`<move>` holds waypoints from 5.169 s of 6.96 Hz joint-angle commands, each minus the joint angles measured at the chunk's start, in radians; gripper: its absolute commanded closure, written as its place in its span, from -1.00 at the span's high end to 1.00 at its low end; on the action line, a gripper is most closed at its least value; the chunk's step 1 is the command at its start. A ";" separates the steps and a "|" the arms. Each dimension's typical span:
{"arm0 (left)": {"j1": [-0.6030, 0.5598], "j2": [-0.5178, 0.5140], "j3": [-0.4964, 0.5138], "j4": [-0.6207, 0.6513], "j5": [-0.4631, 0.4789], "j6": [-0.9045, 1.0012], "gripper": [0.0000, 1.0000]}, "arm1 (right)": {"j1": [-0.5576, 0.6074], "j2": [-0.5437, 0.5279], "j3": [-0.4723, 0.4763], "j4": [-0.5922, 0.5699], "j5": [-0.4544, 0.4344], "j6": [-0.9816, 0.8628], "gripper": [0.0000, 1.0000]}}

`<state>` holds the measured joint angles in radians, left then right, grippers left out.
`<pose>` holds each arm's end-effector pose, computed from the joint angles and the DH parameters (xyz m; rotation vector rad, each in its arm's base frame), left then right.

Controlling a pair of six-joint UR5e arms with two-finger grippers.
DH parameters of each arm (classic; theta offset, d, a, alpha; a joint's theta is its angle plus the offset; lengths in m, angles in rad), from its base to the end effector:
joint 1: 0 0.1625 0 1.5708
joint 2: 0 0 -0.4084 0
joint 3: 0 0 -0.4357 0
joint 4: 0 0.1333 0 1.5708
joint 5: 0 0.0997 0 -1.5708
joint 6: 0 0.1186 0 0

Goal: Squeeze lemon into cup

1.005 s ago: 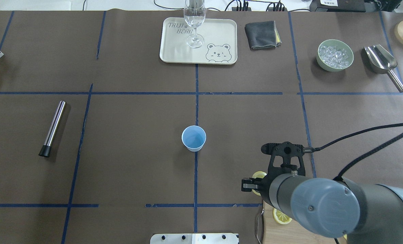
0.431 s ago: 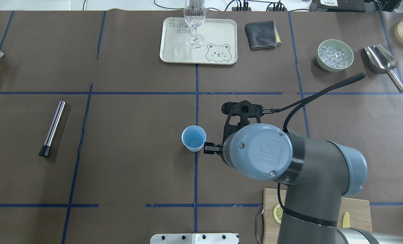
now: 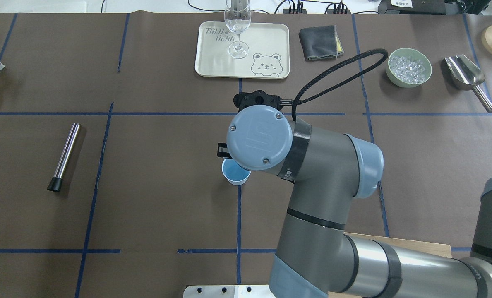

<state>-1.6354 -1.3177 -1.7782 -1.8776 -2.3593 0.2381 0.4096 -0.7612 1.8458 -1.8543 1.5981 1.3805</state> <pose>-0.0782 -0.4468 0.6328 0.3638 0.7397 0.2665 -0.5479 -0.3797 0.0699 0.2124 -0.7742 0.1965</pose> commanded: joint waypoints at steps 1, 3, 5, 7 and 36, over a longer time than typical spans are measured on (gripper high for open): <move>0.000 0.000 0.005 -0.002 0.000 0.001 1.00 | 0.006 0.042 -0.145 0.102 0.002 -0.008 -0.87; 0.000 0.000 0.003 0.000 0.000 0.001 1.00 | -0.006 0.039 -0.166 0.119 0.005 -0.009 -0.27; 0.000 0.000 0.006 0.000 0.000 0.001 1.00 | -0.020 0.036 -0.160 0.116 0.003 -0.009 0.54; 0.000 0.000 0.006 -0.002 -0.002 0.001 1.00 | -0.020 0.034 -0.155 0.115 0.005 -0.009 1.00; 0.824 -0.333 0.161 -0.394 0.486 -1.034 0.69 | 1.046 -0.876 0.050 0.181 0.674 -1.353 1.00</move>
<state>-0.8361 -1.6387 -1.6412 -2.2712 -1.8801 -0.7989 1.4557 -1.6374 1.8966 -1.6736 2.2720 0.0276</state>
